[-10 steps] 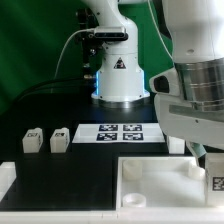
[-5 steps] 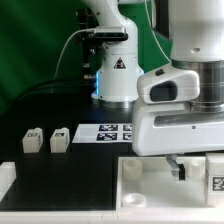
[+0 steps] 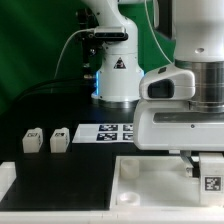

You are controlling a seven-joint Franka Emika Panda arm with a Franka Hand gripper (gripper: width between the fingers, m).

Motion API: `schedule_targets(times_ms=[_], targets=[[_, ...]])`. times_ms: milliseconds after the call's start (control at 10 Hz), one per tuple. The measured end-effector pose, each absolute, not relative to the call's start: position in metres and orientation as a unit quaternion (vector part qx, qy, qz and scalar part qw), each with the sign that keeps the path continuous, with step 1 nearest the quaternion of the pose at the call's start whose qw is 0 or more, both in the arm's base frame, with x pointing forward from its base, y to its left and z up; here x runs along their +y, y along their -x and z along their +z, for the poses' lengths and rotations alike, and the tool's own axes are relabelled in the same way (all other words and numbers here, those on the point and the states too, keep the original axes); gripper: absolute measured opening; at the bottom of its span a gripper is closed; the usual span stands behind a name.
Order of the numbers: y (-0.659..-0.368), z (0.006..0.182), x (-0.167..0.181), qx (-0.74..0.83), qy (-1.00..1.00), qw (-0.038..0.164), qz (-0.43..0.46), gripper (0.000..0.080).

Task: Assemble one leg

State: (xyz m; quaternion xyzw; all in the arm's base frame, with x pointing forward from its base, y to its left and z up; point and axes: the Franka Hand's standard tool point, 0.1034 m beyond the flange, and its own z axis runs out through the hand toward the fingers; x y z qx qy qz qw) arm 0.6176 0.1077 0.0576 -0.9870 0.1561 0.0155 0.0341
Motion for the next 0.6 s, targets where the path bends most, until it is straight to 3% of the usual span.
schedule_targets(times_ms=[200, 600], targets=[[-0.618, 0.058, 0.110, 0.261, 0.964, 0.036, 0.020, 0.0284], [-0.626, 0.060, 0.124, 0.574, 0.815, 0.069, 0.050, 0.0284]])
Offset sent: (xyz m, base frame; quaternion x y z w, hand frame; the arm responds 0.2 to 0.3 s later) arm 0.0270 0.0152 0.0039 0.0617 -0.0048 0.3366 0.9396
